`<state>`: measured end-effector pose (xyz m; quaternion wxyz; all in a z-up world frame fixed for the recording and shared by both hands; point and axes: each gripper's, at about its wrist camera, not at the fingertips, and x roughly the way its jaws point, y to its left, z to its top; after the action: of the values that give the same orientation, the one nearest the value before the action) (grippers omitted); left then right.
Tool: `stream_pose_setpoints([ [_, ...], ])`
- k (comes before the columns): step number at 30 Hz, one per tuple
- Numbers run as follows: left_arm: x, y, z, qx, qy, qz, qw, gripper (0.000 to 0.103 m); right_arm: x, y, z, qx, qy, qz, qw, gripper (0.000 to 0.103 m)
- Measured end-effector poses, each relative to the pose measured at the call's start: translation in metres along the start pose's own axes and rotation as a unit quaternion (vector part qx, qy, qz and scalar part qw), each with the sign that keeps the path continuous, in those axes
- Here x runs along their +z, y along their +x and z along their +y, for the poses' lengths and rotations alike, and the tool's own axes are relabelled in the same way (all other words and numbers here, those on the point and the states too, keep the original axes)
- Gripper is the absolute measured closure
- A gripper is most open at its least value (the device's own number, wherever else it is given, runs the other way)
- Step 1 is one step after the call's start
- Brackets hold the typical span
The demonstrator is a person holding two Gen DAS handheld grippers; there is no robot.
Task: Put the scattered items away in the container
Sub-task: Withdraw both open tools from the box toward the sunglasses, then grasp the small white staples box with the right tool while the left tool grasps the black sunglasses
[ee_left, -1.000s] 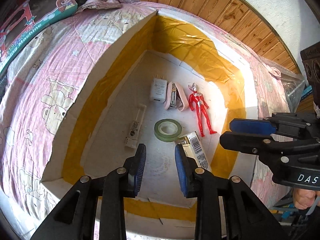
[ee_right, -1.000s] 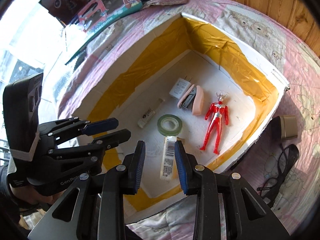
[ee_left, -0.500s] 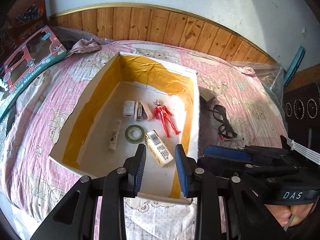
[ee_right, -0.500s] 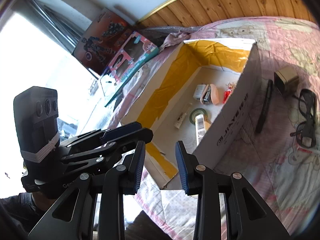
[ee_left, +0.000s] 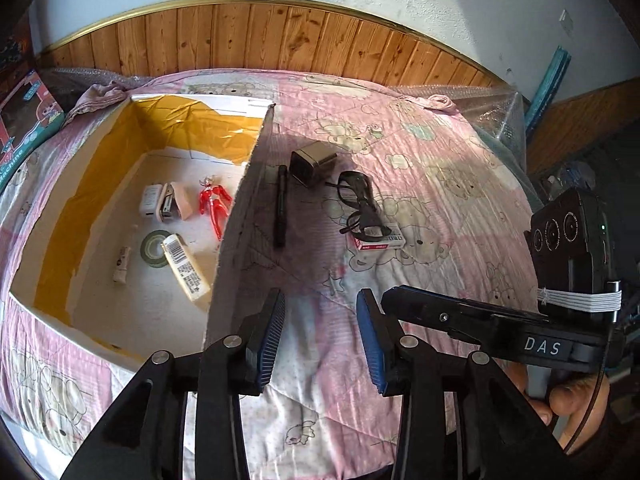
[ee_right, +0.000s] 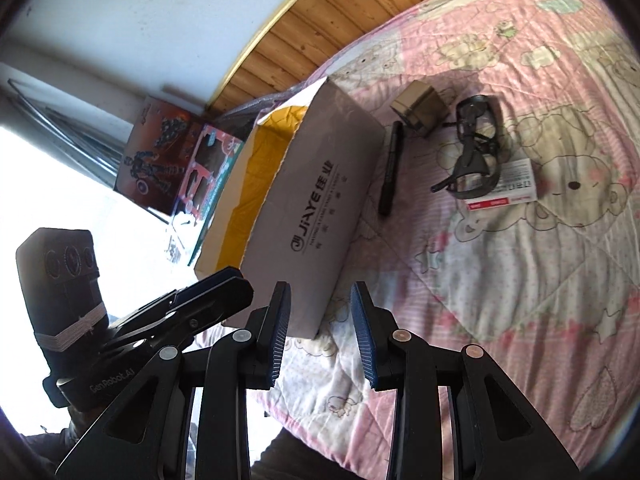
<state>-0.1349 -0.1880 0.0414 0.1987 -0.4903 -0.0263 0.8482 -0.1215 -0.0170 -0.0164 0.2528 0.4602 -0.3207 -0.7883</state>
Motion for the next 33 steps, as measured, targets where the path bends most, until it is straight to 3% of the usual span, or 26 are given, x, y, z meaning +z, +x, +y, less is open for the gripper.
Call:
stream_pose_setpoints([
  [7,0.02,0.041,-0.029,-0.018,0.003,0.022,0.9996,0.056,0.01,-0.022,-0.044,-0.035,0.029,-0.022,0.999,0.067],
  [15,0.054,0.096,-0.046,-0.028,-0.009,0.048,0.9984,0.046,0.028,-0.025,-0.08,-0.079,0.022,-0.015,0.996,0.064],
  [20,0.077,0.142,-0.051,-0.009,-0.009,0.068,0.9976,0.045,0.041,-0.016,-0.095,-0.094,0.008,0.001,0.996,0.061],
  [27,0.102,0.205,-0.043,0.006,-0.03,0.097,0.9948,0.044,0.066,0.006,-0.1,-0.136,-0.09,0.039,0.986,0.056],
  [32,0.105,0.241,-0.035,0.004,-0.033,0.122,0.992,0.045,0.08,0.027,-0.1,-0.163,-0.192,0.083,0.964,0.052],
  [33,0.105,0.242,-0.034,0.0,-0.036,0.112,0.993,0.05,0.082,0.031,-0.1,-0.165,-0.214,0.091,0.959,0.052],
])
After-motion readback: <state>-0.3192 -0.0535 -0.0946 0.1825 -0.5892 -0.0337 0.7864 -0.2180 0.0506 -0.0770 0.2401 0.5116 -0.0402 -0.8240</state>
